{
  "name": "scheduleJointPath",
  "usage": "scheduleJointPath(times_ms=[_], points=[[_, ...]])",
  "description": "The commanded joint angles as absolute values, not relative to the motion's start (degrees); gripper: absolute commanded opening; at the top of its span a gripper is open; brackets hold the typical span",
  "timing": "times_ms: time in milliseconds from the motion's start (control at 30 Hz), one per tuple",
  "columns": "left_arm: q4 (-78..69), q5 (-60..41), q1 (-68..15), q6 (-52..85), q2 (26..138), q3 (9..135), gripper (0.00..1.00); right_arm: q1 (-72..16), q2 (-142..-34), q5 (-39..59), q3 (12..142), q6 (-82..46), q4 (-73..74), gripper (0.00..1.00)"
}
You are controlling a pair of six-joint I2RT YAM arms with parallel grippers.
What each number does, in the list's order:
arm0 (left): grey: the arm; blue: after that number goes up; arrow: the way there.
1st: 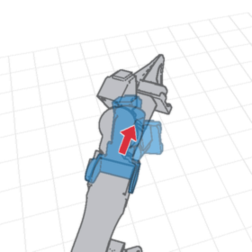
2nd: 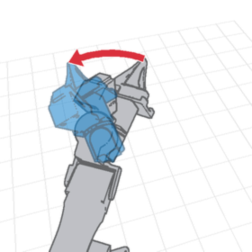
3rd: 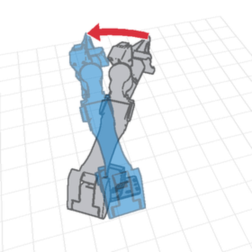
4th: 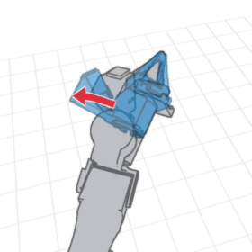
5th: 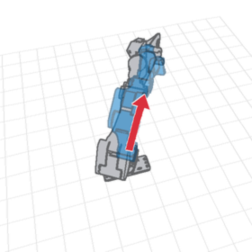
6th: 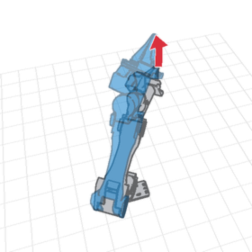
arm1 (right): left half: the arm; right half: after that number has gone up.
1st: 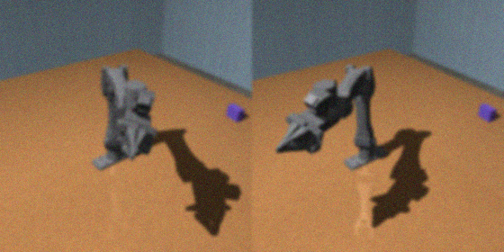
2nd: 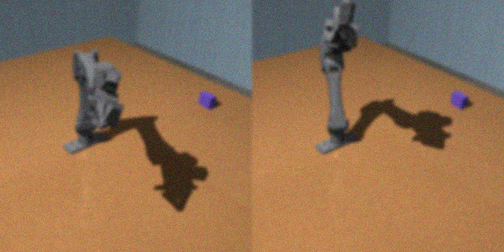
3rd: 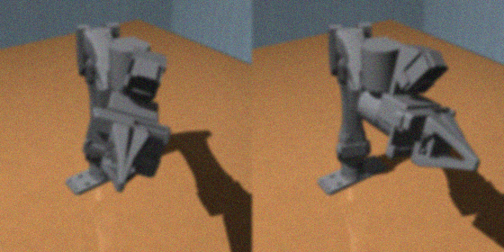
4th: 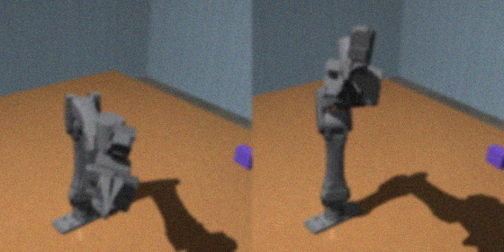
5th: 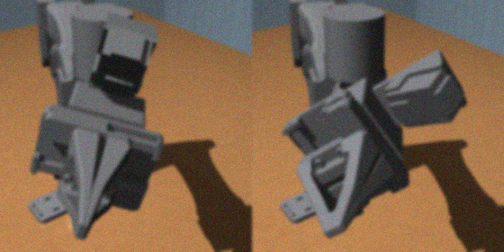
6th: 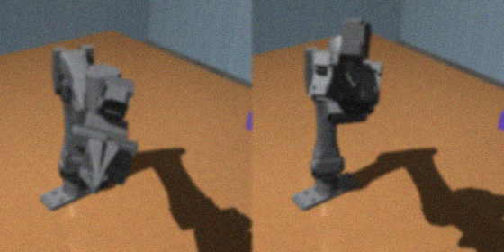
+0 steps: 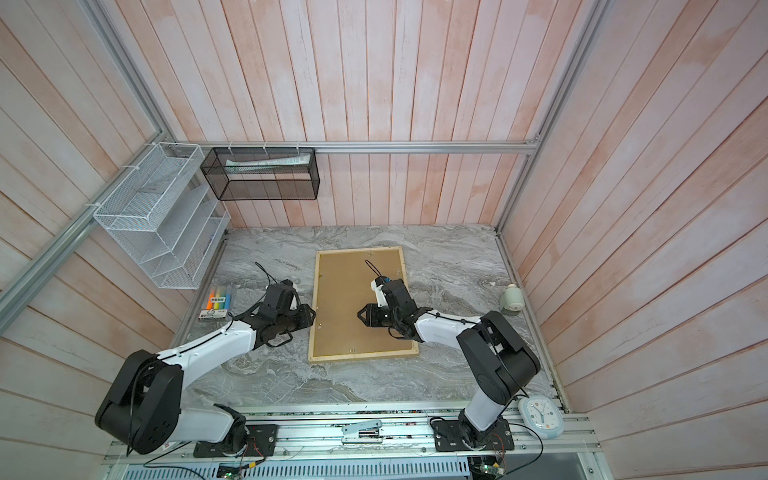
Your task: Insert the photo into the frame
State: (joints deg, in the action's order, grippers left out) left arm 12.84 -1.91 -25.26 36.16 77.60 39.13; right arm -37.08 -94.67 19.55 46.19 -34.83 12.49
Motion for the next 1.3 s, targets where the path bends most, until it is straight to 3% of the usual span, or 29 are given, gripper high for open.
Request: scheduleJointPath(times_ms=[0, 233, 700, 967, 1267], points=[[17.18, 2.81, -27.86, 40.61, 73.42, 35.94, 0.46, -37.28, -93.77, 19.31, 47.08, -32.57, 8.49, 0.36], [18.5, 3.73, -32.43, 44.79, 69.22, 31.23, 0.46, -37.45, -94.85, 18.91, 49.88, -31.57, 4.34, 0.36], [16.04, 6.62, -37.09, 44.3, 75.24, 32.78, 0.44, -40.83, -98.49, 16.1, 52.49, -36.37, 7.03, 0.35], [16.14, 7.74, -36.85, 42.68, 73.83, 32.56, 0.3, -44.63, -102.69, 15.87, 56.59, -39.4, 7.41, 0.35], [13.26, 5.45, -33.96, 38.79, 76.63, 31.3, 0.25, -47.81, -110.39, 18.76, 61.26, -46.06, 14.2, 0.35]])
